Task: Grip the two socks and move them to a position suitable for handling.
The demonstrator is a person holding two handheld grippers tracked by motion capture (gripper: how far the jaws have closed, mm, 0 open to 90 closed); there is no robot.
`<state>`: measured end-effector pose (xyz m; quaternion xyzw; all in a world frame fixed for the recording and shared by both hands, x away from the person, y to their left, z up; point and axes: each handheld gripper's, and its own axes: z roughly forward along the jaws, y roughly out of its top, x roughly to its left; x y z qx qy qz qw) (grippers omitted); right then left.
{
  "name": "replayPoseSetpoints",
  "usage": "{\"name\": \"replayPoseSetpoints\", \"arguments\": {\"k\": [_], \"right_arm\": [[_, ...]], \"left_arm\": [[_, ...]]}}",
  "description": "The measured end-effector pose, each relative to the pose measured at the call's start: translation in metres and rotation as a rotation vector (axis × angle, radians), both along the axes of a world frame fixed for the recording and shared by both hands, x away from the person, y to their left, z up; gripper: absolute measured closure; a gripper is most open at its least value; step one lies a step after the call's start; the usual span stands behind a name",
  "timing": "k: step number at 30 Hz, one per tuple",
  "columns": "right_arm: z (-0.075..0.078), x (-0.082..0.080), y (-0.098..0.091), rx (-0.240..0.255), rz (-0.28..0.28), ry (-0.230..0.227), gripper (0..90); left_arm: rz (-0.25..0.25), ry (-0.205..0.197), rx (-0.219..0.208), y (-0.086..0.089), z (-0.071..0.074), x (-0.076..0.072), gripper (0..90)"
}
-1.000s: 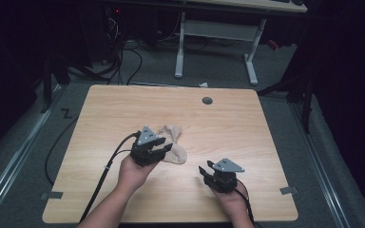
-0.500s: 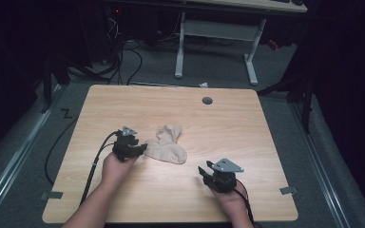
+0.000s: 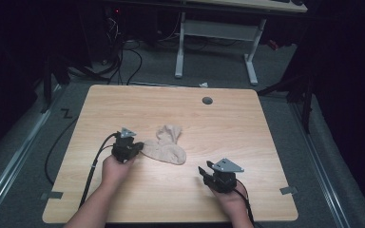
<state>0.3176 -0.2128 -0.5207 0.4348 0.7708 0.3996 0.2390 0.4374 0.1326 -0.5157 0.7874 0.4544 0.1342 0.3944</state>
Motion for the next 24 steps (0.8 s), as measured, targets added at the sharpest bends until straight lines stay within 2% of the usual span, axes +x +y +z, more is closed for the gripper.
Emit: {"name": "replayPoseSetpoints", "arguments": {"k": [2,3,4,5,7,12,14,18,21,24], "right_arm": [[0.000,0.000,0.001,0.001,0.001,0.003,57.7],[0.000,0.000,0.001,0.001,0.001,0.003,57.7],[0.000,-0.001,0.001,0.000,0.000,0.001,57.7],[0.000,-0.001,0.001,0.000,0.000,0.001,57.7],[0.000,-0.001,0.001,0.002,-0.001,0.001,57.7],[-0.001,0.000,0.001,-0.001,-0.002,0.000,57.7],[-0.001,0.000,0.002,0.000,-0.002,0.000,57.7],[-0.001,0.000,0.002,-0.001,-0.002,0.001,57.7],[-0.001,0.000,0.002,-0.002,0.001,0.002,57.7],[-0.001,0.001,0.002,-0.002,0.002,0.005,57.7]], "left_arm": [[0.004,-0.030,-0.012,0.005,0.013,0.000,87.7],[0.004,-0.030,-0.012,0.005,0.013,0.000,87.8],[0.006,-0.048,-0.030,0.009,0.022,0.000,87.8],[0.006,-0.048,-0.030,0.009,0.022,0.000,87.8],[0.013,-0.071,-0.041,0.013,0.031,-0.001,87.9],[0.025,-0.129,-0.048,0.023,0.054,-0.006,88.0],[0.037,-0.151,-0.034,0.028,0.062,-0.007,88.0],[0.075,-0.179,-0.040,0.047,0.077,-0.010,88.1],[0.103,-0.199,-0.016,0.061,0.087,-0.013,88.2],[0.138,-0.222,-0.013,0.079,0.100,-0.016,88.3]]}}
